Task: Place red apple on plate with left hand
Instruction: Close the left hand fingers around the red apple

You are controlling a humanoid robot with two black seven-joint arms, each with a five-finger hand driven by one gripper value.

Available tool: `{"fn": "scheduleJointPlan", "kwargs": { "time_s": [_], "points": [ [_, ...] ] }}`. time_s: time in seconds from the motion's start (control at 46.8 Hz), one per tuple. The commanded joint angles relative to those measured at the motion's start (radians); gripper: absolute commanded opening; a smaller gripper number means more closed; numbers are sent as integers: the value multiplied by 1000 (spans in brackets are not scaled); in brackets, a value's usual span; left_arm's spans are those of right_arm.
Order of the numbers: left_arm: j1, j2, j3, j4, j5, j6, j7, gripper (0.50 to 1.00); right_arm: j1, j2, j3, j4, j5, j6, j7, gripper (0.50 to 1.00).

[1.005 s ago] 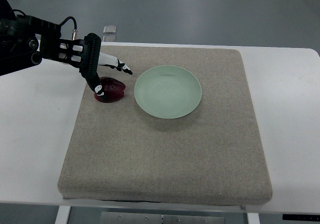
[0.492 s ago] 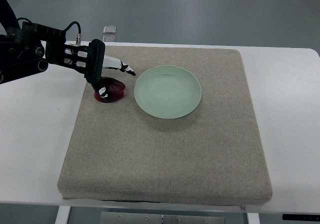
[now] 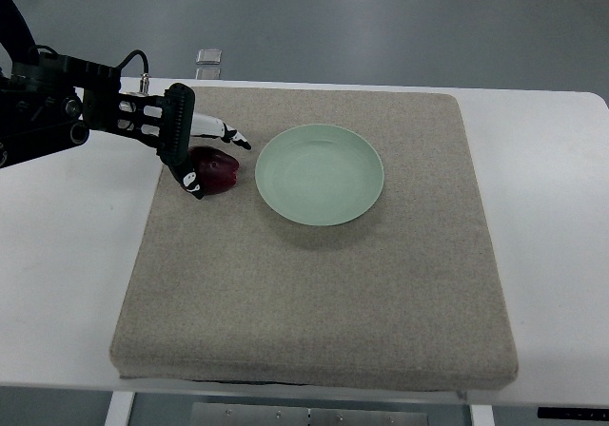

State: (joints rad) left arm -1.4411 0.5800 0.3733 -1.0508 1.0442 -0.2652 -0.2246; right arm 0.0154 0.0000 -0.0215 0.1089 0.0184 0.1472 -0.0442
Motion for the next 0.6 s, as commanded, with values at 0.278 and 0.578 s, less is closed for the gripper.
{"fn": "scheduleJointPlan", "kwargs": {
  "time_s": [0.278, 0.578],
  "points": [
    [5, -5, 1, 2, 3, 4, -2, 934, 0, 0, 0, 0, 0, 0, 1, 930],
    [5, -5, 1, 21, 33, 4, -2, 870, 0, 0, 0, 0, 0, 0, 1, 930]
  ]
}}
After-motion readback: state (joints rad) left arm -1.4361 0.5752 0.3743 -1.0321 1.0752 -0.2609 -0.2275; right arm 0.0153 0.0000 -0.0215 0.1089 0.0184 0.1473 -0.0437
